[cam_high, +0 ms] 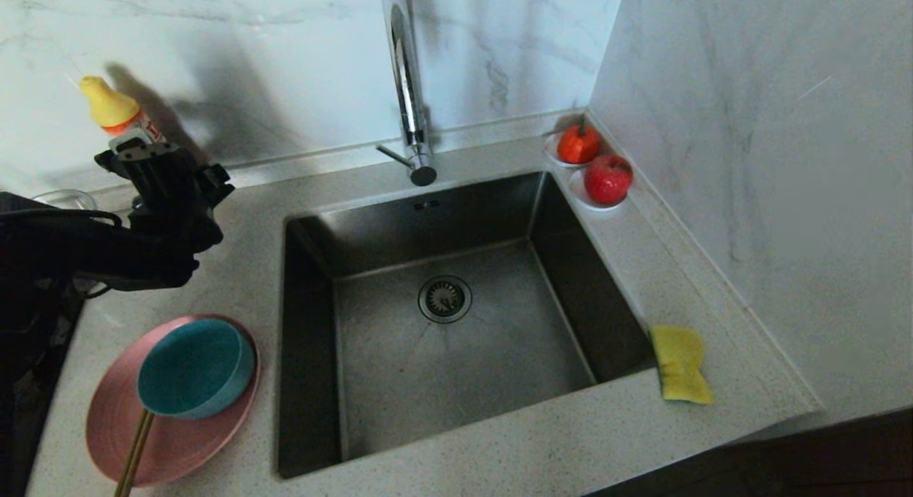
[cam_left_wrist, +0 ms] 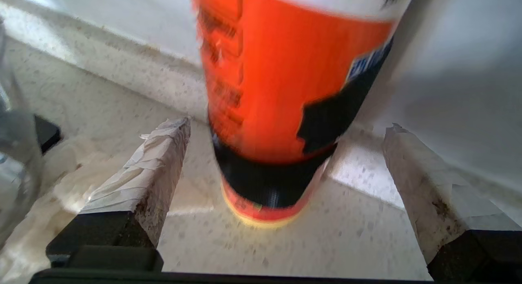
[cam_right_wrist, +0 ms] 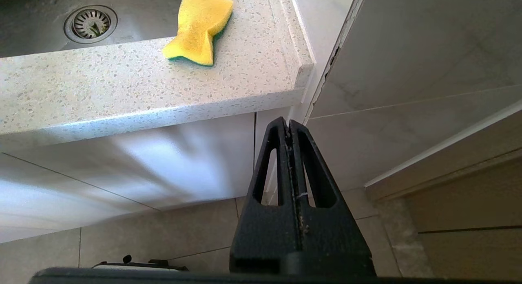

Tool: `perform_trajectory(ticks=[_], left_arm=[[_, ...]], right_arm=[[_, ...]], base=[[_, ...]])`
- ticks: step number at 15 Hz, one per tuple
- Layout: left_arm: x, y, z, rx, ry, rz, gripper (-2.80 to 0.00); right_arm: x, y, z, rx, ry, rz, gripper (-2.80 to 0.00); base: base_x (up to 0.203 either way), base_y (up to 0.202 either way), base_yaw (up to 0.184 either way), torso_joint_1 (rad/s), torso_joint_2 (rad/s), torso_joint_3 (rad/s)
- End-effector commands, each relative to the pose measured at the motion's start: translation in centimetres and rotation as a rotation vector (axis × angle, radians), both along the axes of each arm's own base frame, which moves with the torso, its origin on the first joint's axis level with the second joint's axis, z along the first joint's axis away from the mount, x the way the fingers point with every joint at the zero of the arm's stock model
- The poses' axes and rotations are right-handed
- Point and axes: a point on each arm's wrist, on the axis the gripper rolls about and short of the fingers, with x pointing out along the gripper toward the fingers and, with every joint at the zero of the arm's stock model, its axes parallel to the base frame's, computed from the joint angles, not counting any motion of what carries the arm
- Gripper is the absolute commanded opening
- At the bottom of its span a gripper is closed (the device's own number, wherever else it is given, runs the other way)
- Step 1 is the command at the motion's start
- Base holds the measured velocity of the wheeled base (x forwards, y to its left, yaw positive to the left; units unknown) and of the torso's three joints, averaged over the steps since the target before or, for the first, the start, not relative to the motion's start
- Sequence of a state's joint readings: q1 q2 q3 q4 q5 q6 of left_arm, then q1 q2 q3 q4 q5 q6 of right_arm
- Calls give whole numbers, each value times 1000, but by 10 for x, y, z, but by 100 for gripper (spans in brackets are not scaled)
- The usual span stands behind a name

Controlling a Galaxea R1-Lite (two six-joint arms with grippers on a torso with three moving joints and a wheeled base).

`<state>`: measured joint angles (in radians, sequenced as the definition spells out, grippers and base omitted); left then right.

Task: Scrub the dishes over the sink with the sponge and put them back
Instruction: Grab the dish soap

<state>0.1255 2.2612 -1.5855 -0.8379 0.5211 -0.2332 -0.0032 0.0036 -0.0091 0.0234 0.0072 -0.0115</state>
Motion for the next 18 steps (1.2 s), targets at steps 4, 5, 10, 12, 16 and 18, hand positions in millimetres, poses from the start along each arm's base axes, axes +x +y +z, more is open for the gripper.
perform_trajectory(ticks=[4, 5, 10, 12, 16, 18], left_arm=[[9, 2, 8, 12, -51, -18, 0], [11, 2, 6, 16, -48, -23, 0], [19, 9, -4, 28, -33, -24, 0], [21, 15, -4, 35, -36, -26, 0], [25, 19, -2, 53, -46, -39, 0], [27, 20, -4, 54, -44, -43, 0]], right_arm=[[0, 0, 0, 0, -1, 0, -280], [0, 0, 0, -1, -2, -1, -280], [0, 0, 0, -1, -1, 1, -280], [0, 0, 0, 1, -1, 0, -280], [0, 0, 0, 0, -1, -1, -280], [0, 0, 0, -1, -1, 1, -280]], base=[[0, 0, 0, 0, 0, 0], [0, 0, 0, 0, 0, 0], [0, 0, 0, 0, 0, 0], [0, 0, 0, 0, 0, 0], [0, 0, 0, 0, 0, 0], [0, 0, 0, 0, 0, 0]])
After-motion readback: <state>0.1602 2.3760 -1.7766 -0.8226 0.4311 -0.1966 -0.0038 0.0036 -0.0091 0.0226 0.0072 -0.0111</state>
